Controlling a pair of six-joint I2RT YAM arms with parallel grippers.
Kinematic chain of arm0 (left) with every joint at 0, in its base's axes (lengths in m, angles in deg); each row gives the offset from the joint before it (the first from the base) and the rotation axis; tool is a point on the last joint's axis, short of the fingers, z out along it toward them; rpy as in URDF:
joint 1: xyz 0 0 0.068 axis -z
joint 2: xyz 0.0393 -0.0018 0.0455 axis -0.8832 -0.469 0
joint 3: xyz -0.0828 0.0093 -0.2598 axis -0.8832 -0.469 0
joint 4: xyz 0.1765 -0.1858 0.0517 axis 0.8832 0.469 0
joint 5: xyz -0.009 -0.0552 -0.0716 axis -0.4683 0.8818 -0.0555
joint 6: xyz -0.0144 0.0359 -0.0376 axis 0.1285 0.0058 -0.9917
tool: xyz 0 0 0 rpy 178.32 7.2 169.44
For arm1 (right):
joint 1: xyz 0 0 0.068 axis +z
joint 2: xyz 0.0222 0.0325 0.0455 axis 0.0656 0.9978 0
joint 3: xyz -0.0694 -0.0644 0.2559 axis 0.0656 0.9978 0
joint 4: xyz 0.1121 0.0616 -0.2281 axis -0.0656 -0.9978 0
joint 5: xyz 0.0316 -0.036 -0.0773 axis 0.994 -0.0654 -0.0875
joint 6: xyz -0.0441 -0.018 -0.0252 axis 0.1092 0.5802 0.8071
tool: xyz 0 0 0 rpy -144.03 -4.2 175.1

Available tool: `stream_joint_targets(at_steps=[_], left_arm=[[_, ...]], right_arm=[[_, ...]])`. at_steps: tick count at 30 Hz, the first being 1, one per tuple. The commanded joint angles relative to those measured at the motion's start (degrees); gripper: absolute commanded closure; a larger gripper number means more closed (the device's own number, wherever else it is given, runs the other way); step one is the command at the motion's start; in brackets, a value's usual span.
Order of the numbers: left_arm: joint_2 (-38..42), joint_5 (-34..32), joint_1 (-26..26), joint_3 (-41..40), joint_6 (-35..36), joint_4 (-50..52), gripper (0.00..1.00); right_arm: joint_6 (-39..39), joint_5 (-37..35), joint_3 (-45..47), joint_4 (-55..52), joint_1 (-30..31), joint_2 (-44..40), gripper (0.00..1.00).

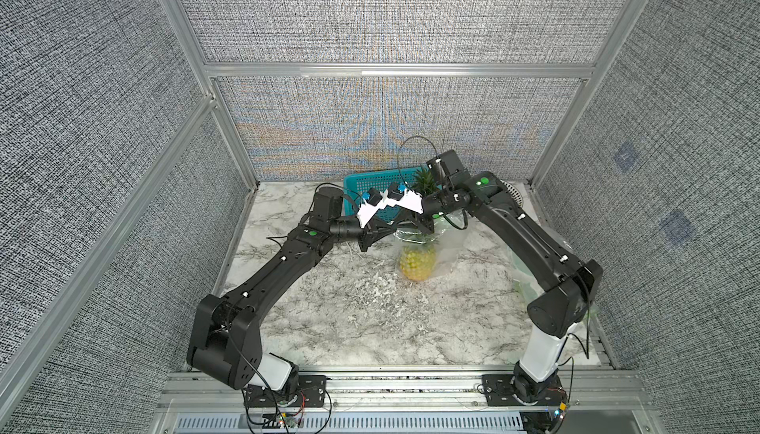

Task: Open the zip-top bag and take out the pineapple
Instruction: Unzip the zipper on the zipper food storage bag.

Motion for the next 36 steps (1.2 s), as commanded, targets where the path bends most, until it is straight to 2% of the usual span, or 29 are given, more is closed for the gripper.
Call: stream_joint_targets(at_steps=[1,18,22,36], left_arm=[[0.6,0.7,0.1,0.1,0.8,0.0,1.00],[2.8,-1.4,0.1,-0.5,3.8,3.2,1.00],[3.1,-1.8,0.0,-0.5,4.4,3.8,1.00],[3.7,-2.8,-0.4,-1.0,5.1,4.4,1.00]], right_arm=[[-0.4,-1.7,0.0,-0.2,0.0,-0.4,1.00],[-3.3,-6.0,9.1,5.4,-5.7,-8.3,1.00],[-3.9,-7.7,12.2,6.1,-9.1,-10.4,1.00],[-4.9,-7.4,24.6,10.5,-21.5,-19.6,1.00]])
